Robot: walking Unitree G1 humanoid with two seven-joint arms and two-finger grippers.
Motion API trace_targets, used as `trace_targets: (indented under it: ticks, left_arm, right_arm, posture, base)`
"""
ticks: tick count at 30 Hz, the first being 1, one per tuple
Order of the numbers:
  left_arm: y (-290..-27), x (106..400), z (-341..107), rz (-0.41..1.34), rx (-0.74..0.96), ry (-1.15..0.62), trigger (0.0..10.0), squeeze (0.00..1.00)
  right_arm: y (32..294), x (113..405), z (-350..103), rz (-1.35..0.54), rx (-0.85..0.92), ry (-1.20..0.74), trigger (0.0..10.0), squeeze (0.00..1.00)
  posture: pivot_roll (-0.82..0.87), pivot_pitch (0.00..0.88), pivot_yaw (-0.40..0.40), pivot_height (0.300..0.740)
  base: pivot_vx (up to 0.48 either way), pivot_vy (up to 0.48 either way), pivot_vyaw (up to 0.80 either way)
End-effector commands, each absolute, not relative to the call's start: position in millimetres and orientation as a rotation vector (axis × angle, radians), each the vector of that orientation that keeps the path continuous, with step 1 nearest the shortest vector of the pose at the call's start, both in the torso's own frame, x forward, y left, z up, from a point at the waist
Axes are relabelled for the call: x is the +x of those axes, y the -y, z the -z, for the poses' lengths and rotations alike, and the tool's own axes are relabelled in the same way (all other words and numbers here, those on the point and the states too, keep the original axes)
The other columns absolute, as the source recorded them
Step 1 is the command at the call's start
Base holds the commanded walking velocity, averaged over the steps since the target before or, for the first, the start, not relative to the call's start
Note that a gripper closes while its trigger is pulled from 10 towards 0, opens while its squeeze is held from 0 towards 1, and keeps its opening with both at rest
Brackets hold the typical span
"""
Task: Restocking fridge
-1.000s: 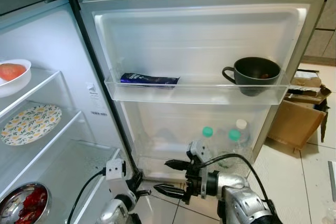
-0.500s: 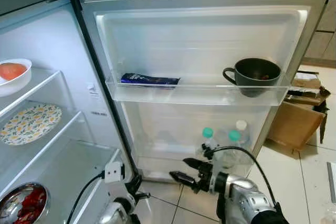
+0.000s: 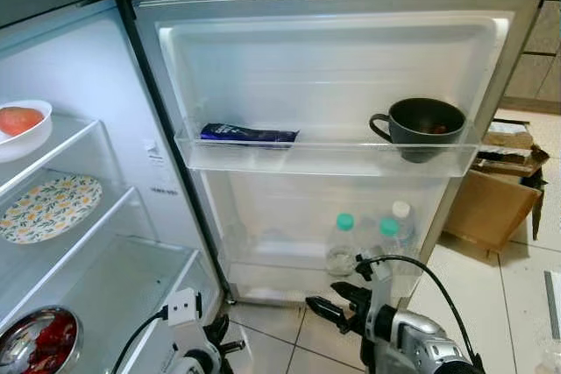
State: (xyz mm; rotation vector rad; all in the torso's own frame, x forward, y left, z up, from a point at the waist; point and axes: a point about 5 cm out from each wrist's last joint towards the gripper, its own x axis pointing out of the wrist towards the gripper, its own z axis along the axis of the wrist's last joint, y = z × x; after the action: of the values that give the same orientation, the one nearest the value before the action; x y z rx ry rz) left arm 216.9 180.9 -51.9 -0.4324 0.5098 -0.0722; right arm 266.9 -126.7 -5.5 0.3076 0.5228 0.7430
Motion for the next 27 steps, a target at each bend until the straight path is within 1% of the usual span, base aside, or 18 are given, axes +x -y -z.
trace_targets:
  ticks: [1, 2, 5, 12, 14, 17, 19, 23, 27]
  left_arm:
    - [-193.0, 217.9, 50.0, 0.051, -0.418, -0.508, 10.0, 0.0]
    - [-193.0, 217.9, 50.0, 0.051, -0.418, -0.508, 10.0, 0.0]
    - [-193.6, 218.4, 49.7, 0.048, -0.415, -0.507, 10.0, 0.0]
    - [-195.4, 217.7, 50.1, 0.037, -0.417, -0.51, 10.0, 0.0]
    - [-198.2, 214.6, 52.1, 0.022, -0.414, -0.526, 10.0, 0.0]
    - [-199.8, 212.4, 53.6, 0.014, -0.412, -0.538, 10.0, 0.0]
    - [-202.4, 207.2, 57.8, -0.013, -0.408, -0.577, 10.0, 0.0]
    - [-205.4, 196.7, 65.3, -0.055, -0.413, -0.641, 10.0, 0.0]
    - [-205.7, 189.4, 69.8, -0.058, -0.405, -0.678, 10.0, 0.0]
  right_arm:
    - [134.6, 260.0, 14.1, -0.695, 0.315, -0.557, 10.0, 0.0]
    - [134.6, 260.0, 14.1, -0.695, 0.315, -0.557, 10.0, 0.0]
    - [145.1, 255.4, 20.3, -0.641, 0.316, -0.581, 10.0, 0.0]
    - [154.1, 248.2, 28.6, -0.582, 0.318, -0.619, 10.0, 0.0]
    - [160.5, 244.0, 33.9, -0.516, 0.29, -0.639, 10.0, 0.0]
    - [163.7, 242.2, 36.7, -0.476, 0.264, -0.653, 10.0, 0.0]
    - [168.9, 236.3, 42.8, -0.428, 0.228, -0.689, 10.0, 0.0]
    - [178.7, 224.8, 50.9, -0.357, 0.253, -0.726, 10.0, 0.0]
    - [185.2, 217.0, 55.7, -0.314, 0.268, -0.747, 10.0, 0.0]
  posture:
    - [-0.11, 0.0, 0.038, 0.559]
    - [-0.11, 0.0, 0.038, 0.559]
    - [-0.11, 0.0, 0.038, 0.573]
    - [-0.11, 0.0, 0.038, 0.593]
    - [-0.11, 0.0, 0.038, 0.603]
    - [-0.11, 0.0, 0.038, 0.603]
    - [-0.11, 0.0, 0.038, 0.603]
    - [-0.11, 0.0, 0.038, 0.603]
    - [-0.11, 0.0, 0.038, 0.603]
  base:
    - [0.0, 0.0, 0.0]
    - [0.0, 0.0, 0.0]
    - [0.0, 0.0, 0.0]
    - [0.0, 0.0, 0.0]
    - [0.0, 0.0, 0.0]
    - [0.0, 0.0, 0.0]
    - [0.0, 0.0, 0.0]
    - [0.0, 0.0, 0.0]
    - [-0.429, 0.0, 0.0]
